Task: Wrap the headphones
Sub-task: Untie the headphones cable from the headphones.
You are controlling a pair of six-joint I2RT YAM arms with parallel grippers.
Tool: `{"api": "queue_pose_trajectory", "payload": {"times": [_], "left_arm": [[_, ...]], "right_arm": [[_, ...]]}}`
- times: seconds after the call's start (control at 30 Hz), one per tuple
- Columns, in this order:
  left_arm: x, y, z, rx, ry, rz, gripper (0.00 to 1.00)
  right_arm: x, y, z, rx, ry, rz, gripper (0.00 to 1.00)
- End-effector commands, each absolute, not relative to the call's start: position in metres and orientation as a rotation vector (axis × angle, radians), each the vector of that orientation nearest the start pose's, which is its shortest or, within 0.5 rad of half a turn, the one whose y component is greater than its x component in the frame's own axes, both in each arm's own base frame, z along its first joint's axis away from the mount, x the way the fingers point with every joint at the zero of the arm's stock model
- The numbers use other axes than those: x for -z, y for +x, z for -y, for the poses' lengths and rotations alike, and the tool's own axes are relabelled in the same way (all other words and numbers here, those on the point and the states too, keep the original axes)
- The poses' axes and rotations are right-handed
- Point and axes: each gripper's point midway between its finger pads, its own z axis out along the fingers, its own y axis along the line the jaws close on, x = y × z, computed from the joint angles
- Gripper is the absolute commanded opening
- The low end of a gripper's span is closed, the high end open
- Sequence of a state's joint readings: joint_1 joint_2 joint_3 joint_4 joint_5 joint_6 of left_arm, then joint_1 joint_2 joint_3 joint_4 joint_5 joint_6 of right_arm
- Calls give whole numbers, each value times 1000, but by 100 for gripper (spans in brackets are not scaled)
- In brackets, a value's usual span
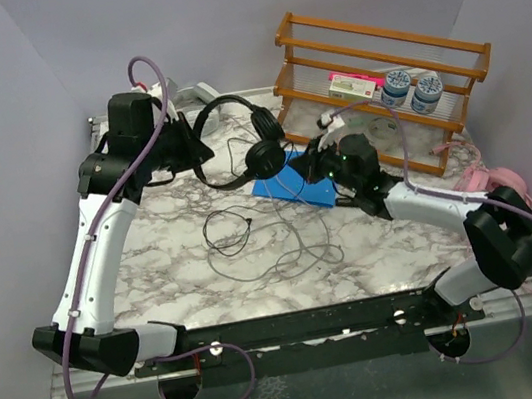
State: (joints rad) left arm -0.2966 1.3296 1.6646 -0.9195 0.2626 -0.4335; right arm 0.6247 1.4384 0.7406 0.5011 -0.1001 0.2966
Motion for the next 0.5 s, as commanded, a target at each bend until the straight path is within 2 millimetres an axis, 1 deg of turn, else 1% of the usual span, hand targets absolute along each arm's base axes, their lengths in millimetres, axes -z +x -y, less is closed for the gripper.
{"api": "queue_pose_trajectory", "payload": {"times": [0.0, 0.03, 0.1, 0.17, 0.2, 0.23, 0.27, 0.33, 0.37, 0.4, 0.47], "left_arm": [[-343, 296, 165, 734, 126, -2188, 0], [-337, 302, 152, 647, 63, -2197, 0], [-327, 314, 124, 458, -73, -2200, 0], [-324, 324, 98, 300, -207, -2181, 0], [-322, 327, 91, 258, -244, -2172, 0], [-321, 329, 87, 238, -263, -2166, 0], [-320, 332, 89, 241, -257, -2163, 0], [-314, 334, 98, 281, -199, -2177, 0], [-308, 336, 99, 279, -193, -2192, 0], [-303, 339, 96, 256, -224, -2198, 0], [-294, 343, 90, 215, -275, -2204, 0]], "right_arm": [[-219, 395, -249, -734, -194, -1731, 0], [-230, 399, -242, -726, -180, -1707, 0], [-248, 398, -230, -686, -170, -1654, 1], [-261, 387, -225, -685, -185, -1606, 1], [-264, 379, -225, -699, -204, -1584, 1], [-266, 372, -224, -713, -221, -1565, 1], [-269, 364, -224, -726, -235, -1545, 0], [-273, 353, -220, -731, -251, -1525, 0], [-280, 345, -218, -737, -269, -1502, 0], [-282, 338, -218, -744, -291, -1489, 0], [-286, 323, -225, -787, -367, -1470, 0]]}}
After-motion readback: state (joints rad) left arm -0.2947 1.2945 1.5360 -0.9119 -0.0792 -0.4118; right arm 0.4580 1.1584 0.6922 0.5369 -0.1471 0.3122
